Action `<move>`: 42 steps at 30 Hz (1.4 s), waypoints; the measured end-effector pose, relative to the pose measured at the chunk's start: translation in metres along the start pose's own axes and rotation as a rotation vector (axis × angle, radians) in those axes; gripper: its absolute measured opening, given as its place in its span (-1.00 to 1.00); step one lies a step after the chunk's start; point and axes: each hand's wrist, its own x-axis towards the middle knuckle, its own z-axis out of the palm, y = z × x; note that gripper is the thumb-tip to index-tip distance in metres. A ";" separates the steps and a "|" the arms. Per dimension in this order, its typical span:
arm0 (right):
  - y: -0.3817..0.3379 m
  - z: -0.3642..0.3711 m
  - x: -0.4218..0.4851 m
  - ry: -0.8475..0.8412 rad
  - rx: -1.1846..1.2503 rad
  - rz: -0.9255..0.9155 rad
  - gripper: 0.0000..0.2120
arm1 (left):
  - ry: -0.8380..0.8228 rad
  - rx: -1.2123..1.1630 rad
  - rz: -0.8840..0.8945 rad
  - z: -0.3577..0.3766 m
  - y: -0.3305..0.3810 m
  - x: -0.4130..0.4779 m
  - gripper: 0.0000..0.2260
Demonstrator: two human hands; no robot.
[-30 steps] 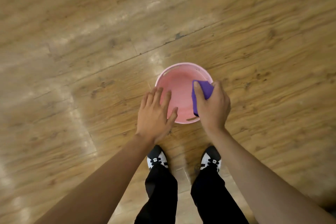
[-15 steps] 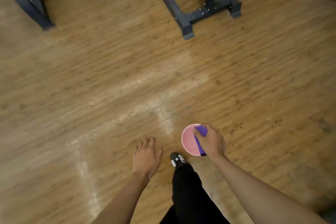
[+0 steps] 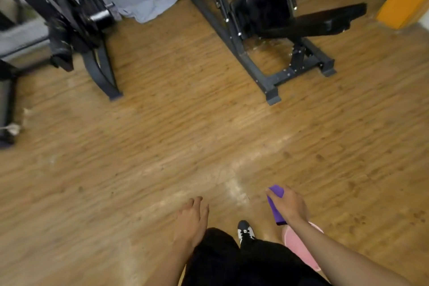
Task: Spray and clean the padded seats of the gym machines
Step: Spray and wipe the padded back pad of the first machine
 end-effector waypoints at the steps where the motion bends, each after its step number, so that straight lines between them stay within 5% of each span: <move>1: -0.015 0.002 0.008 -0.026 0.018 0.017 -0.57 | 0.008 0.001 -0.011 -0.012 -0.015 0.012 -0.56; 8: -0.149 0.014 0.089 -0.042 0.057 0.120 -0.53 | -0.044 0.079 -0.081 -0.090 -0.090 0.143 -0.60; 16: -0.301 0.024 0.145 0.095 -0.031 0.176 -0.51 | -0.119 0.198 0.097 -0.208 -0.127 0.301 -0.53; 27: -0.401 0.022 0.285 0.162 0.039 0.302 -0.57 | -0.217 0.337 0.263 -0.324 -0.082 0.531 -0.57; 36: -0.529 -0.058 0.445 0.178 0.080 0.275 -0.58 | -0.154 0.331 0.325 -0.435 -0.011 0.711 -0.62; 40: -0.579 -0.081 0.519 0.210 0.098 0.301 -0.57 | -0.140 0.357 0.370 -0.467 0.015 0.795 -0.38; 42: -0.603 -0.090 0.551 0.217 0.104 0.338 -0.57 | -0.175 0.375 0.381 -0.482 0.029 0.842 -0.50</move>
